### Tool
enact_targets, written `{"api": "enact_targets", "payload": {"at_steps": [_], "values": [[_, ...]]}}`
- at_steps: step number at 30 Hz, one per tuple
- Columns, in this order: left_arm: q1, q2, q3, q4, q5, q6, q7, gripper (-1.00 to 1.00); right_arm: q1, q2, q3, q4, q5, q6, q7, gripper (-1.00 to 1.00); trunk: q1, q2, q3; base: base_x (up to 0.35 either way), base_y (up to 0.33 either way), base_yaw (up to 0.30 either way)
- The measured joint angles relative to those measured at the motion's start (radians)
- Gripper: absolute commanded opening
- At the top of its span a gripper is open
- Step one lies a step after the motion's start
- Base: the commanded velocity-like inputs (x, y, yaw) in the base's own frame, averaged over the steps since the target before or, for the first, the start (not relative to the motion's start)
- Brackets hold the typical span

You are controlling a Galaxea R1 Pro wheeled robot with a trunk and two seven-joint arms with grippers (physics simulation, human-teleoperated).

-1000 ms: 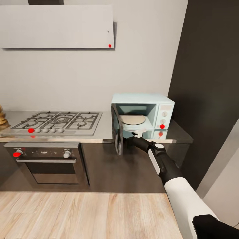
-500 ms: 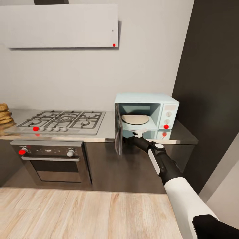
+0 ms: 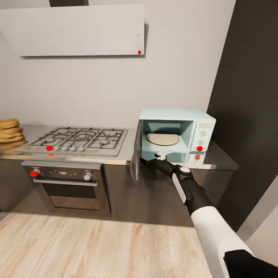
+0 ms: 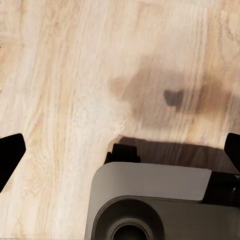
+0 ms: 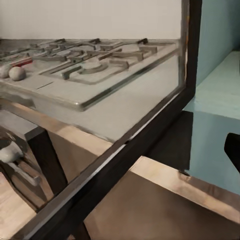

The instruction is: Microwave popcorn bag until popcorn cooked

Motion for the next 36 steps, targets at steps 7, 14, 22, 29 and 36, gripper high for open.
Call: {"api": "enact_targets", "payload": {"at_steps": [7,14,22,29,36], "values": [[0.000,0.000,0.000,0.000,0.000,0.000,0.000,1.00,0.000,-0.001,0.000,-0.001,0.000,0.000,0.000,1.00,0.000,0.000,-0.001,0.000,0.000,0.020],[0.000,0.000,0.000,0.000,0.000,0.000,0.000,1.00,0.000,-0.002,-0.006,0.000,0.003,0.000,-0.004,1.00,0.000,0.000,-0.001,0.000,0.000,0.054],[0.000,0.000,0.000,0.000,0.000,0.000,0.000,1.00,0.000,-0.009,-0.024,-0.001,0.004,-0.001,-0.002,1.00,0.000,0.000,-0.003,0.000,0.000,0.042],[0.000,0.000,-0.001,0.001,0.000,0.000,0.000,1.00,0.000,-0.001,0.001,-0.001,0.000,0.001,0.001,1.00,0.000,0.000,-0.003,-0.055,-0.210,0.000],[0.000,0.000,-0.001,0.001,0.000,0.000,0.000,1.00,0.000,-0.002,0.001,-0.001,0.000,0.001,0.001,1.00,0.000,0.000,-0.003,-0.089,-0.292,0.000]]}}
